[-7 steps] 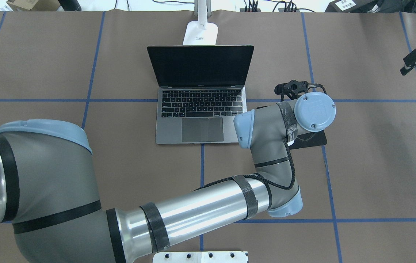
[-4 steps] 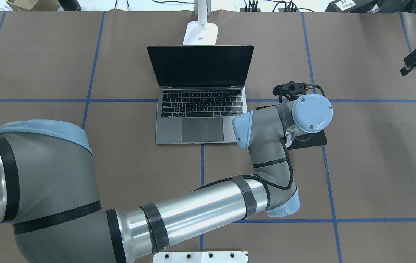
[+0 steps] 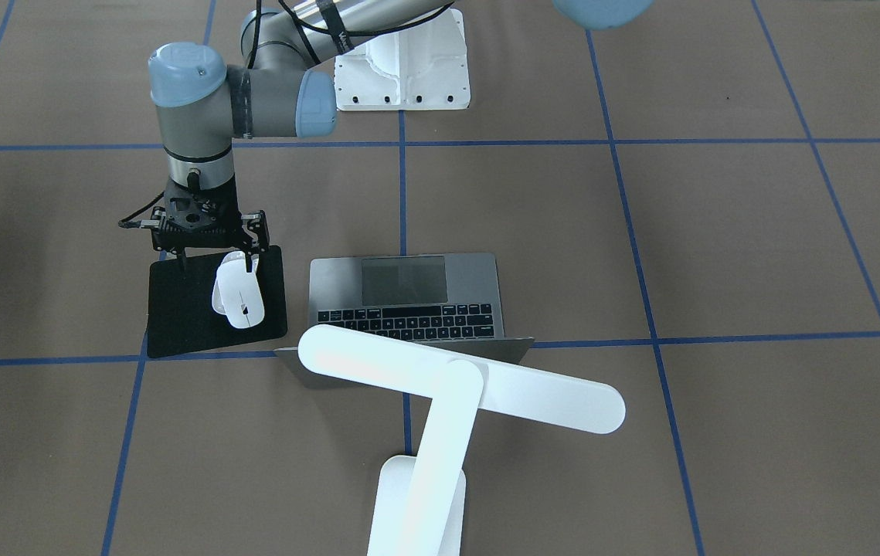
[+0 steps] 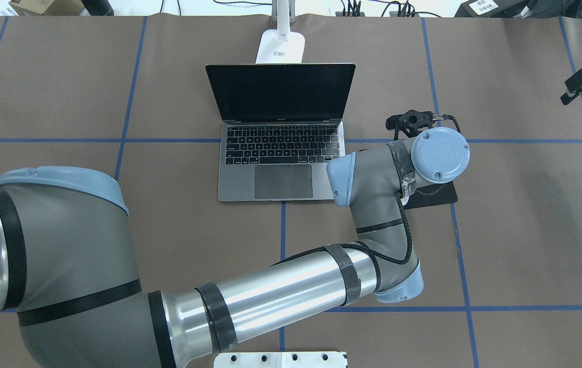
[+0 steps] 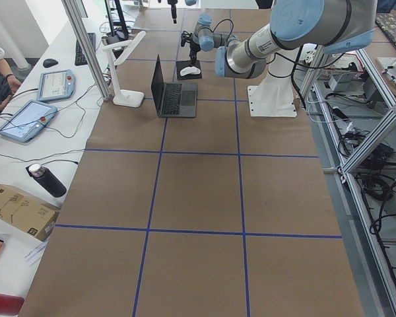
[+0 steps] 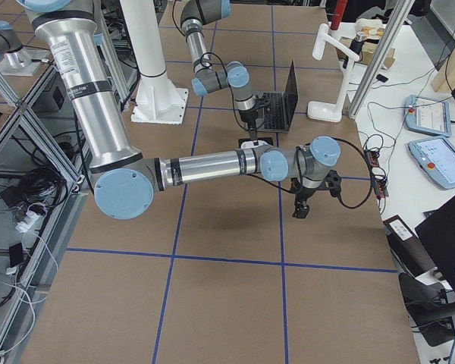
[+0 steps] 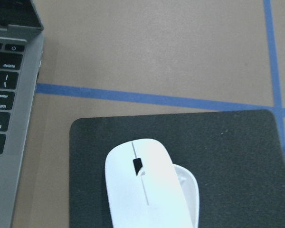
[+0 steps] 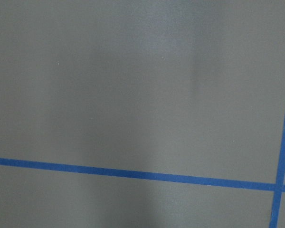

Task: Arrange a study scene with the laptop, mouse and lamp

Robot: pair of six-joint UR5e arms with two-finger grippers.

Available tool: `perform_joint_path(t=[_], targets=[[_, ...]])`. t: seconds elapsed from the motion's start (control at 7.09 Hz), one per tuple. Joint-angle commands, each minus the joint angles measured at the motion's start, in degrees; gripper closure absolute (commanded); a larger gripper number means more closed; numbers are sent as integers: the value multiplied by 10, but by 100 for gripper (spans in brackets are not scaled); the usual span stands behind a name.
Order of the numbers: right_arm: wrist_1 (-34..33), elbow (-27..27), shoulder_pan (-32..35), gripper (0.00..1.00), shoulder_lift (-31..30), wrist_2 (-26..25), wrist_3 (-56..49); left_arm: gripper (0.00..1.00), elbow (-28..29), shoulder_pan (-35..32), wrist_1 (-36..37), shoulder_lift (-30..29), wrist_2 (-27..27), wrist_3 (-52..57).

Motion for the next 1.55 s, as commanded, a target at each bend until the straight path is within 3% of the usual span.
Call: perform_joint_path(t=[0.0, 0.28, 0.42, 0.71, 0.99, 1.13, 1.41], targets=[[0, 4, 2, 2, 3, -1, 0, 1, -160, -33, 100, 62, -21, 8], [1, 4, 4, 2, 7, -4, 1, 1, -338, -104, 187, 194, -160, 87], [1, 8, 4, 2, 7, -17, 2, 1, -428, -142, 219, 279, -204, 138], [1, 26, 5, 2, 2, -31, 2, 1, -585, -243, 228, 475, -317, 312], [0, 54, 5, 2, -14, -37, 23, 1, -641, -361, 226, 621, -417, 497], [0, 62, 16, 2, -20, -36, 23, 1, -640, -439, 227, 684, -451, 620], [0, 100, 43, 1, -62, -33, 18, 1, -607, -549, 227, 754, -487, 732]])
